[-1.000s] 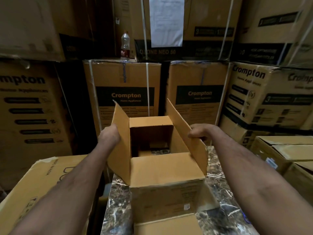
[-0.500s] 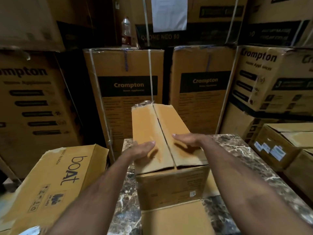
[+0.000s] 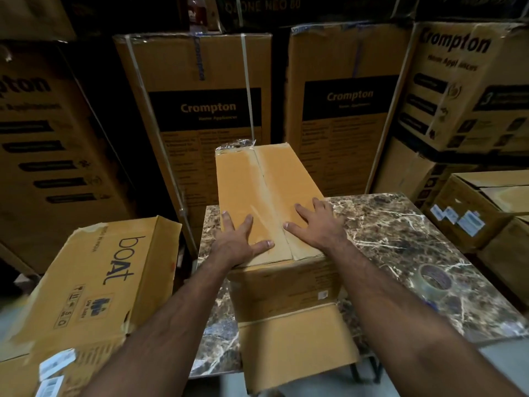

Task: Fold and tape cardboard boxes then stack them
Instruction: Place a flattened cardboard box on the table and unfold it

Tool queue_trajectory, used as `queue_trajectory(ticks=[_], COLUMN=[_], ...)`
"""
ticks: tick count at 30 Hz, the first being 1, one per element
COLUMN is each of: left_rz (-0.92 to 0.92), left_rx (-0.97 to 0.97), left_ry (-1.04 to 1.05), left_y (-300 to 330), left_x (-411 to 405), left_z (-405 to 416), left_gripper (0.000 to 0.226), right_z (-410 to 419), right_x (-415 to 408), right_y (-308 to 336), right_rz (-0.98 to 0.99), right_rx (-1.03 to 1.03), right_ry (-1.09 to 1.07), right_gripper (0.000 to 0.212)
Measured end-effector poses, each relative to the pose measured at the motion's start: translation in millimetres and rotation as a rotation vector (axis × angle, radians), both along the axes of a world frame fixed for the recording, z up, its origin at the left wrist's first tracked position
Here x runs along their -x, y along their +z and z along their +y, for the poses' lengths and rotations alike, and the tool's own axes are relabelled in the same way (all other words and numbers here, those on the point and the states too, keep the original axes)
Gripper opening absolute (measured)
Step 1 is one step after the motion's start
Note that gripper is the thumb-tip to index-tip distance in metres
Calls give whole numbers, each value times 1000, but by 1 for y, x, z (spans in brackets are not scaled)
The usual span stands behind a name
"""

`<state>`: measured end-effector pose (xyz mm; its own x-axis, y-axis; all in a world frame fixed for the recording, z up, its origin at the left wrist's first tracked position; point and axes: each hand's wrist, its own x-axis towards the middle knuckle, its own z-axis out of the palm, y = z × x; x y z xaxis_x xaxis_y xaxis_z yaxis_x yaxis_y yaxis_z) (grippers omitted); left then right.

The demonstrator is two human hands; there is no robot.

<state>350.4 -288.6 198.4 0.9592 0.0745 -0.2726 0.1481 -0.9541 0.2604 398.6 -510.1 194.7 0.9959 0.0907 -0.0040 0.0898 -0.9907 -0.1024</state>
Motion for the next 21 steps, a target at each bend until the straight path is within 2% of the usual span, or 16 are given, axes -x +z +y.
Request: queue_trajectory(ticks=[5, 10, 21], left_rz=[-8, 9, -26], left_rx=[-17, 14, 11], left_ry=[7, 51, 132], left_y=[-3, -6, 1], left_x=[23, 51, 76], left_z=[-7, -21, -34], left_gripper=[105, 106, 105], right_z=[-8, -12, -9], right_x=[15, 33, 50], right_y=[-5, -6, 6], right_rz=[-12, 63, 40], right_rx=[15, 53, 101], right_ry=[37, 51, 50], right_gripper=[81, 78, 74])
